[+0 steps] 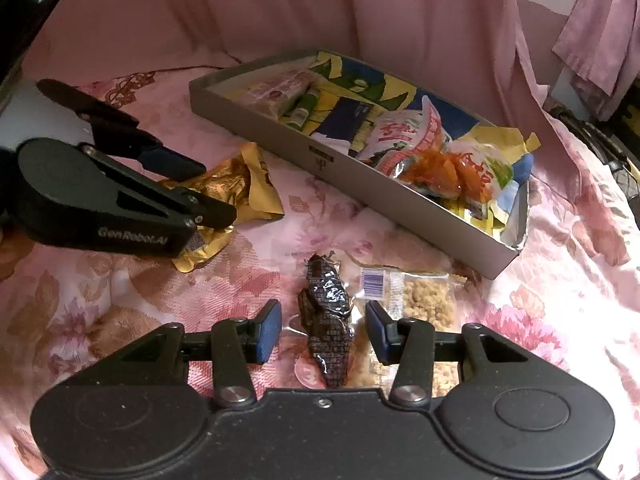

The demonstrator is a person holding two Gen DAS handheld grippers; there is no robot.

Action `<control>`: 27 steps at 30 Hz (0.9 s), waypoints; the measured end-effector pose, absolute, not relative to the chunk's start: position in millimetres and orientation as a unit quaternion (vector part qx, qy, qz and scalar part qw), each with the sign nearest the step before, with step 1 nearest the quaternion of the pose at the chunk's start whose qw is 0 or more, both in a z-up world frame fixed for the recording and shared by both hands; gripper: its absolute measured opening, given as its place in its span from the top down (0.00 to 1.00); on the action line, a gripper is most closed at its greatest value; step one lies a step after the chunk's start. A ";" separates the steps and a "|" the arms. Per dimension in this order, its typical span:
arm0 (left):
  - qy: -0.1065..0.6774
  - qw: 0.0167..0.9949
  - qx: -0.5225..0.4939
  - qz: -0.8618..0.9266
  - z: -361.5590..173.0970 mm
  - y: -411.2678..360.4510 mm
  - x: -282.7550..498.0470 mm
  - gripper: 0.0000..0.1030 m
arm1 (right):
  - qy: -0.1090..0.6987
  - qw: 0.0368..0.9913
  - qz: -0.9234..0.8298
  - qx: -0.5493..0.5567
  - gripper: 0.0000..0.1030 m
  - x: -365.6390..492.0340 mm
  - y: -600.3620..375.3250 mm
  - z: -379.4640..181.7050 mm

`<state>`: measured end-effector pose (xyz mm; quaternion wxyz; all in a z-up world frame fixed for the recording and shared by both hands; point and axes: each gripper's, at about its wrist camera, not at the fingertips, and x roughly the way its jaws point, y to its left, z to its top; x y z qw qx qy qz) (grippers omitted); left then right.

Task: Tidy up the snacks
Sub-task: 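Grasp the gold wrapper with the left tool while the right tool grasps the dark meat pack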

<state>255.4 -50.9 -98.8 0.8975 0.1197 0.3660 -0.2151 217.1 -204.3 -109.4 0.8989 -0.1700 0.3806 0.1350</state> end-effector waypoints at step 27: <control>0.354 0.898 0.152 -0.215 -107.1 -53.5 262.4 0.59 | 0.376 0.898 0.141 -0.181 0.53 213.8 -202.0 -109.8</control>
